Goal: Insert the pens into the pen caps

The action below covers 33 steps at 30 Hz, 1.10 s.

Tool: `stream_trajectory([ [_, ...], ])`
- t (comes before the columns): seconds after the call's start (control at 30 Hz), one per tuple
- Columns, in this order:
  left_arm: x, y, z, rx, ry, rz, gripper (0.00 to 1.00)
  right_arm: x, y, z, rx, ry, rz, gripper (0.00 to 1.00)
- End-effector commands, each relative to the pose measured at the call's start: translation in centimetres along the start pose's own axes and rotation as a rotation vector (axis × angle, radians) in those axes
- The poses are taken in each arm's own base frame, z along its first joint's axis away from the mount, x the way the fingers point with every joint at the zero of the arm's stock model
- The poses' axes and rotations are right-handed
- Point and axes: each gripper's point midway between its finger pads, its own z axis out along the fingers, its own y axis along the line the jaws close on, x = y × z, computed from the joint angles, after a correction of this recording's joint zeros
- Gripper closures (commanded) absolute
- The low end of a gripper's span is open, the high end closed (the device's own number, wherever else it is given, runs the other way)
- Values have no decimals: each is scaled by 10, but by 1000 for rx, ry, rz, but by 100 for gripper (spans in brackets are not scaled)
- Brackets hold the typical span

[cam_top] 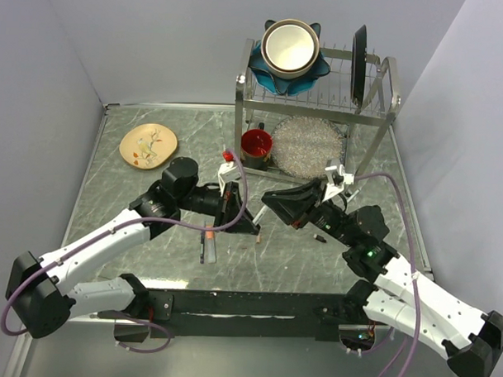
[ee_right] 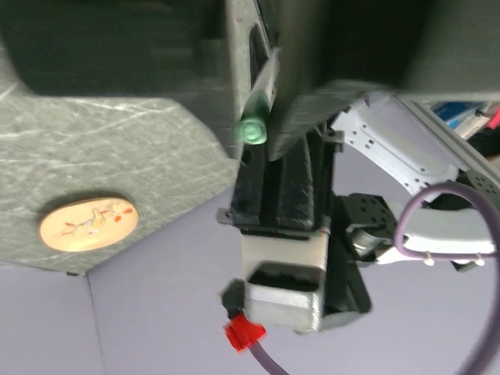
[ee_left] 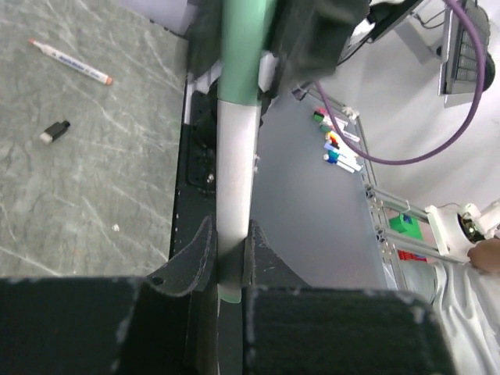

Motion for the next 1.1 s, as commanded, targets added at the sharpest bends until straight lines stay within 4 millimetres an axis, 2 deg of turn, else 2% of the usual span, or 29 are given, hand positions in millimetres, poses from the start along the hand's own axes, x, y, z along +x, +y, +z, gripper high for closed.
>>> stream_trajectory([
  [0.0,-63,-8,-12,-72,-214,126,99,21,31,-6,-100,174,30,56],
  [0.03,-57,-6,-13,-82,-203,110,99,11,29,-5,-77,153,23,49],
  [0.07,-49,3,-15,-123,-203,88,99,-9,27,-1,-36,100,4,45],
  [0.1,-46,3,-19,-148,-212,89,99,-14,24,-2,-5,96,-2,40],
  [0.17,-29,17,-26,-238,-208,25,99,-32,21,-4,45,65,-31,30],
  [0.23,-23,42,-35,-383,-255,-72,99,-45,15,-8,101,29,-46,20],
  [0.27,-6,56,-39,-453,-236,-151,99,-43,11,-11,128,36,-46,17],
  [0.33,4,73,-45,-547,-254,-243,99,-49,3,-18,188,1,-43,11],
  [0.4,26,92,-48,-637,-232,-385,99,-43,-9,-25,248,-7,-37,7],
  [0.43,32,99,-49,-672,-228,-425,99,-45,-11,-30,261,-26,-39,7],
  [0.47,52,110,-47,-712,-178,-498,99,-37,-17,-34,286,-17,-27,6],
  [0.53,72,119,-40,-745,-146,-595,99,-36,-24,-40,320,-29,-24,5],
  [0.57,94,131,-35,-785,-106,-645,99,-31,-27,-41,329,-22,-24,5],
  [0.67,130,151,-24,-926,-61,-704,99,-26,-29,-44,333,-10,-35,5],
  [0.73,144,152,-15,-949,-35,-747,99,-24,-31,-45,338,-2,-41,5],
  [0.83,159,155,-11,-1019,-13,-770,99,-22,-31,-48,342,13,-50,5],
  [0.97,172,161,-21,-1133,10,-788,91,-22,-30,-53,343,7,-59,5],
  [1.07,176,164,-26,-1181,-8,-793,81,-22,-29,-57,338,-2,-63,5],
])
